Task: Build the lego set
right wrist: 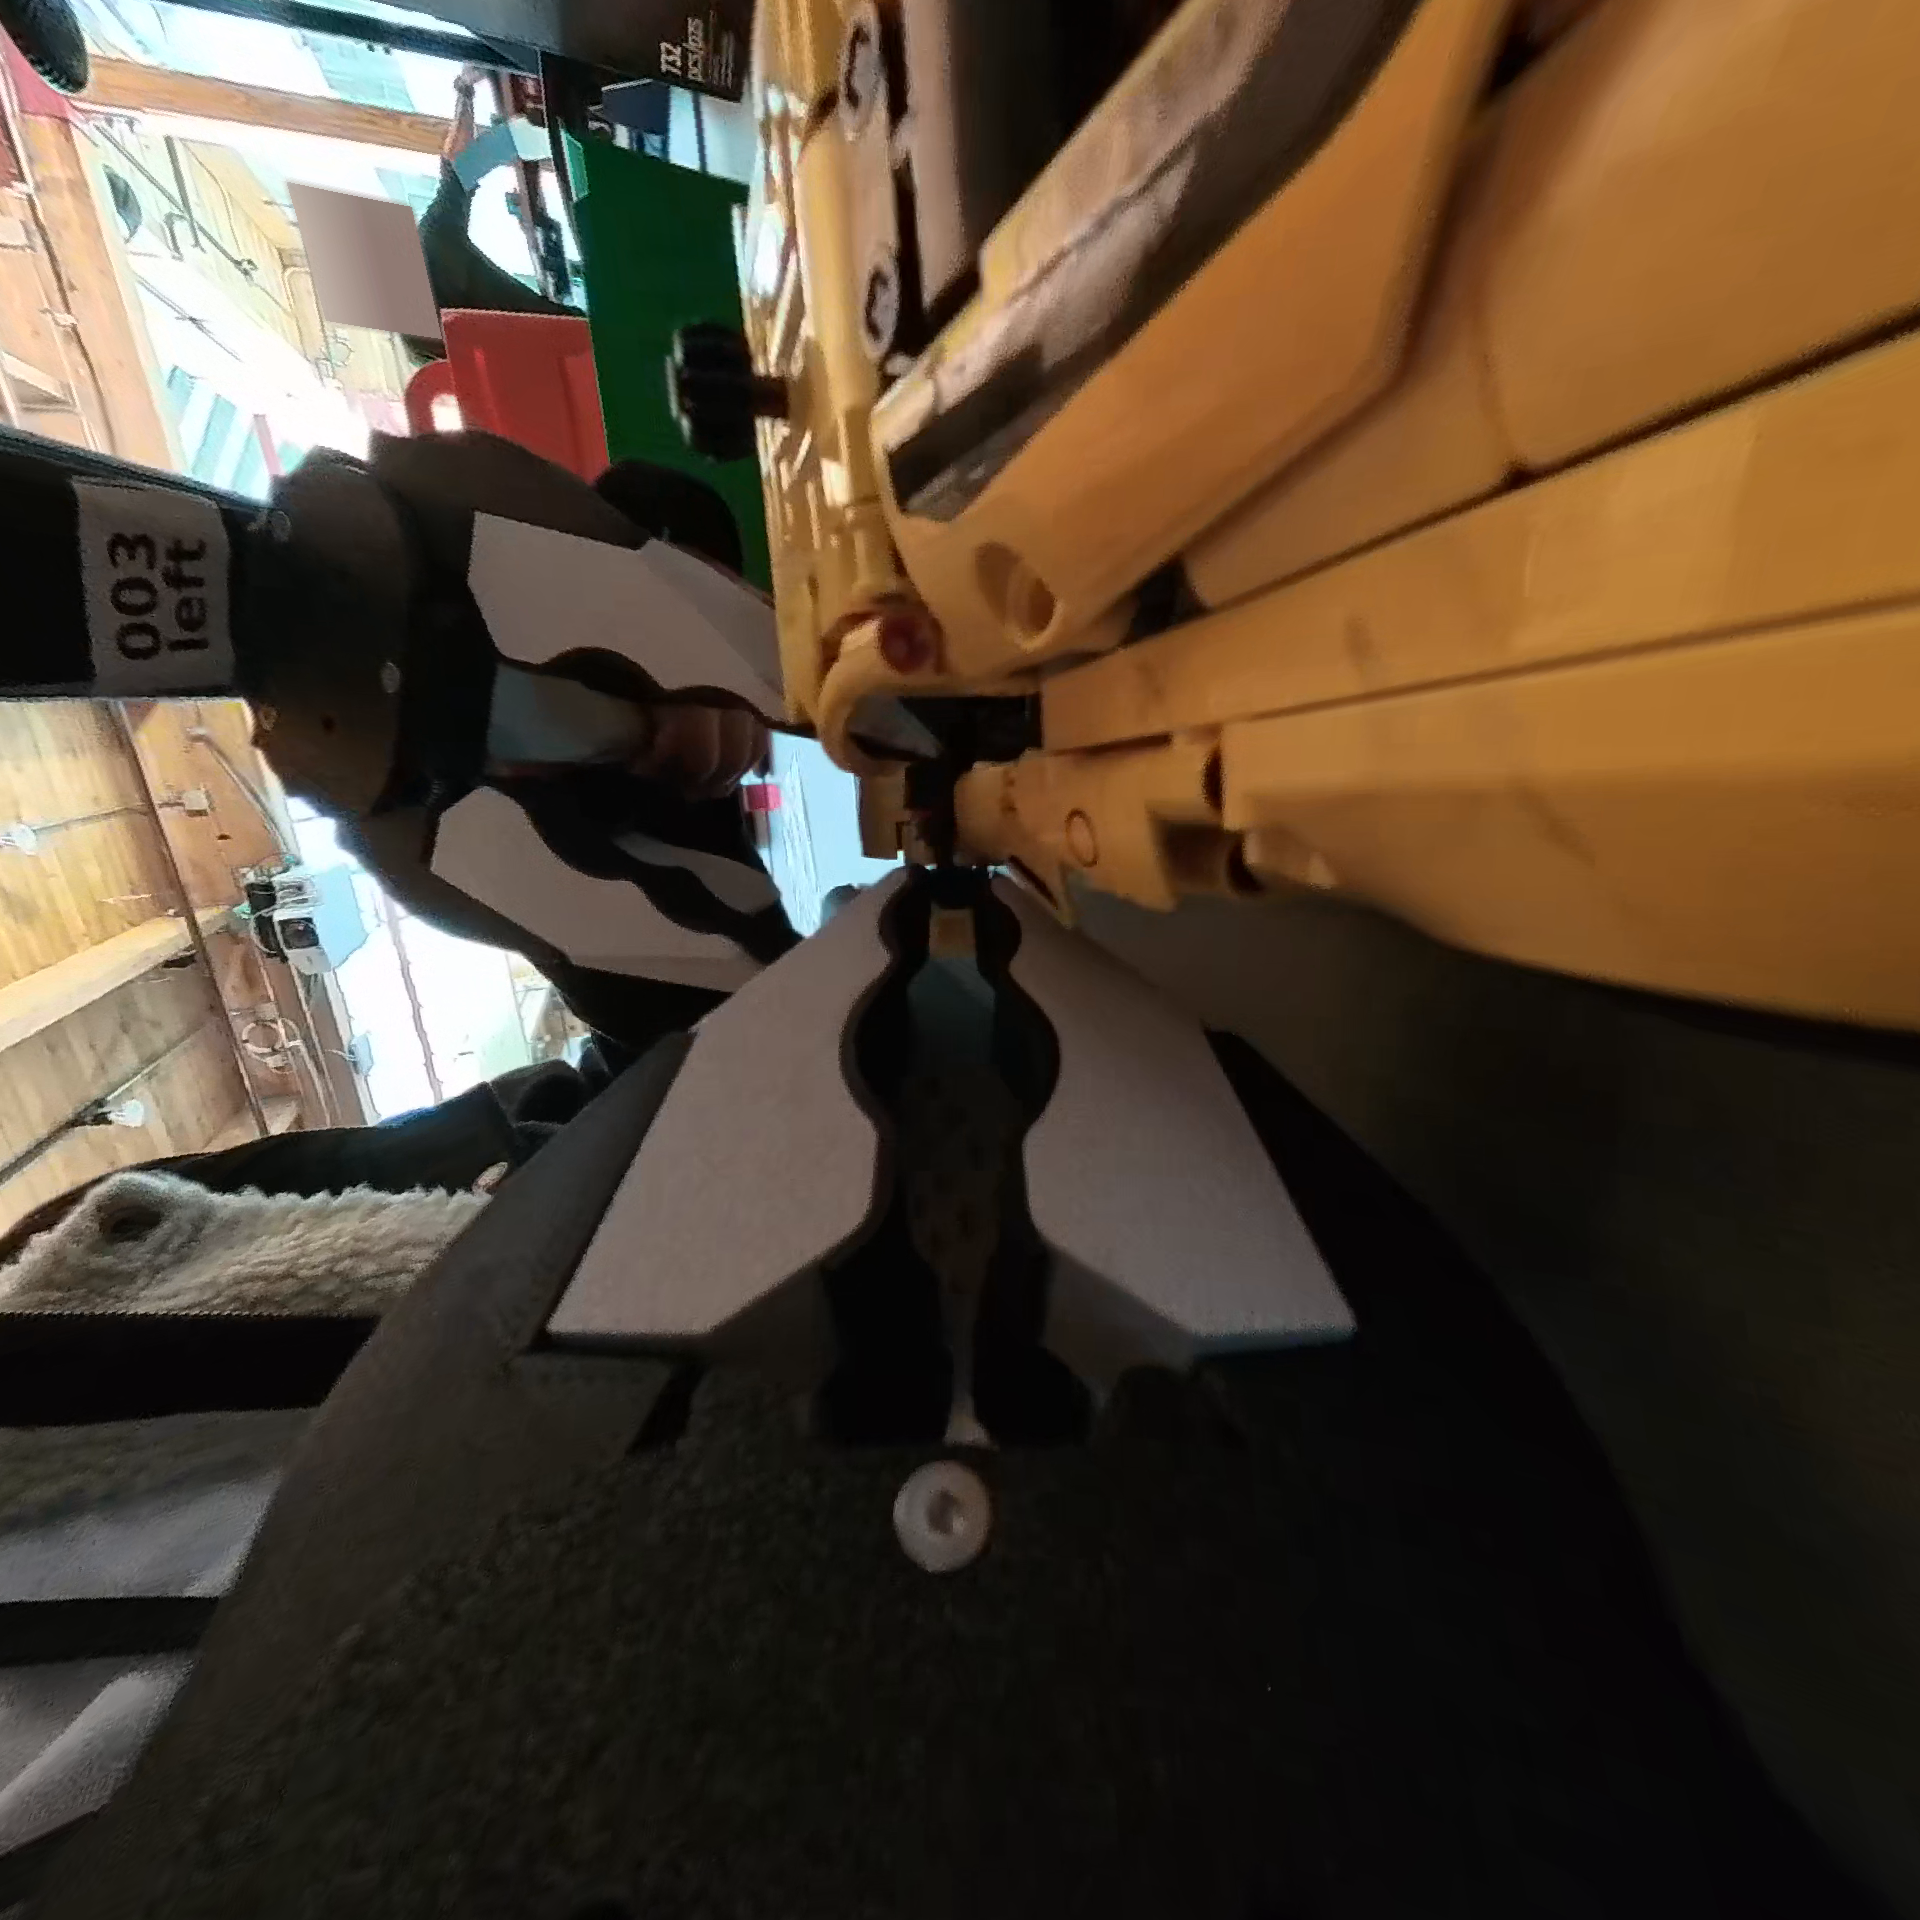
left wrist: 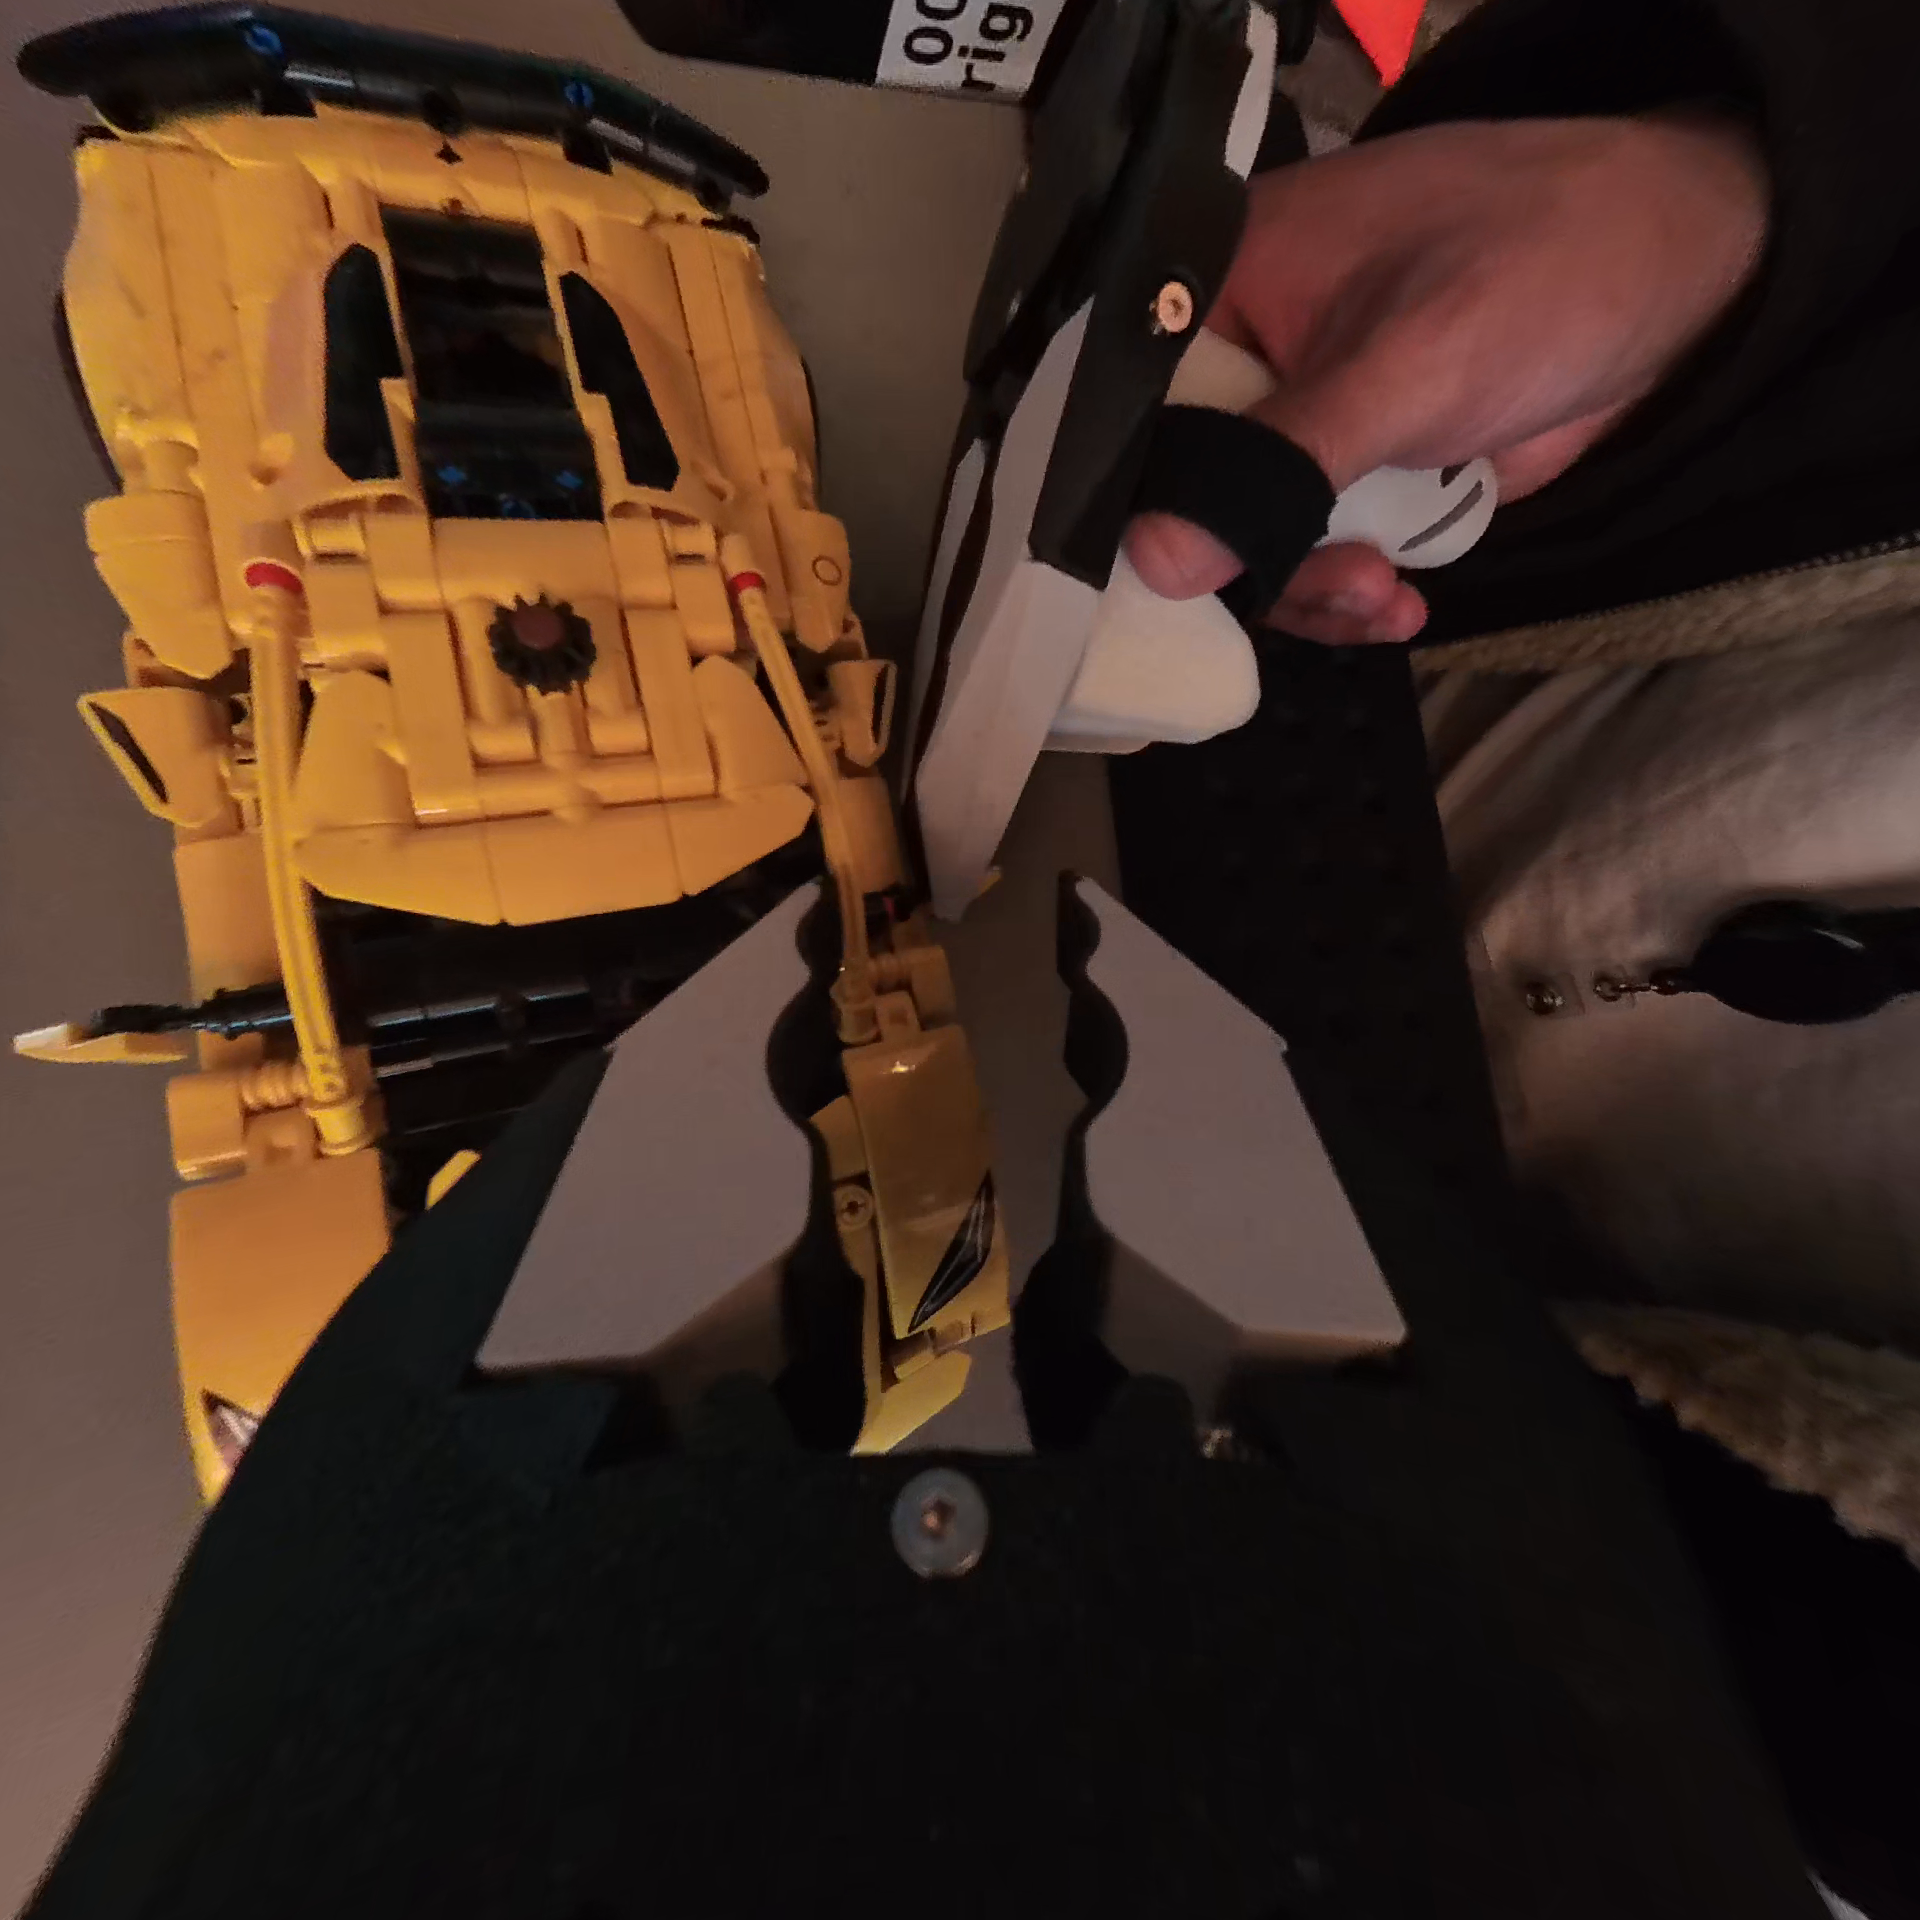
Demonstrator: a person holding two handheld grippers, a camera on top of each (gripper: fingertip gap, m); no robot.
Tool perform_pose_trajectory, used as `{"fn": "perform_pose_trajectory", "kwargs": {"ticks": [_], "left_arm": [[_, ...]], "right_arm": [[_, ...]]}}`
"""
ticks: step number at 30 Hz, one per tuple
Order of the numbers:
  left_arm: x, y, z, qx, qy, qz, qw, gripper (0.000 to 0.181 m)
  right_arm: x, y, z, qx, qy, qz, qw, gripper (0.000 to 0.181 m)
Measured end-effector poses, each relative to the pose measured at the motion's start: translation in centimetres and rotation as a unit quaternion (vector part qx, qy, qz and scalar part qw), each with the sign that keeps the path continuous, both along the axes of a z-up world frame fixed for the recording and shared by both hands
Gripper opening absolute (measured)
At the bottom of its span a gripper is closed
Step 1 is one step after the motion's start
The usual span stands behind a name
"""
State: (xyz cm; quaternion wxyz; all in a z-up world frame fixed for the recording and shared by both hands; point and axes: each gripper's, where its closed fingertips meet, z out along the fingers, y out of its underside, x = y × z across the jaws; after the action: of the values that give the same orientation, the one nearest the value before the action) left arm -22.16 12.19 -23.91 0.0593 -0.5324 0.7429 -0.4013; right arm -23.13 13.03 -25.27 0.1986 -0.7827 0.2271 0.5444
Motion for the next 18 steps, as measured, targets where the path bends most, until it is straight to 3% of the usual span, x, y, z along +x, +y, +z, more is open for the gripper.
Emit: {"fn": "perform_pose_trajectory", "kwargs": {"ticks": [11,18], "left_arm": [[0.22,0.26,-0.04,-0.003,-0.030,0.029,0.999,0.037],[0.52,0.44,-0.05,0.013,-0.062,0.056,0.996,0.036]], "right_arm": [[-0.09,0.16,0.52,-0.021,0.054,-0.004,0.998,0.007],[-0.41,0.61,0.74,-0.040,0.066,-0.046,0.996,0.007]]}}
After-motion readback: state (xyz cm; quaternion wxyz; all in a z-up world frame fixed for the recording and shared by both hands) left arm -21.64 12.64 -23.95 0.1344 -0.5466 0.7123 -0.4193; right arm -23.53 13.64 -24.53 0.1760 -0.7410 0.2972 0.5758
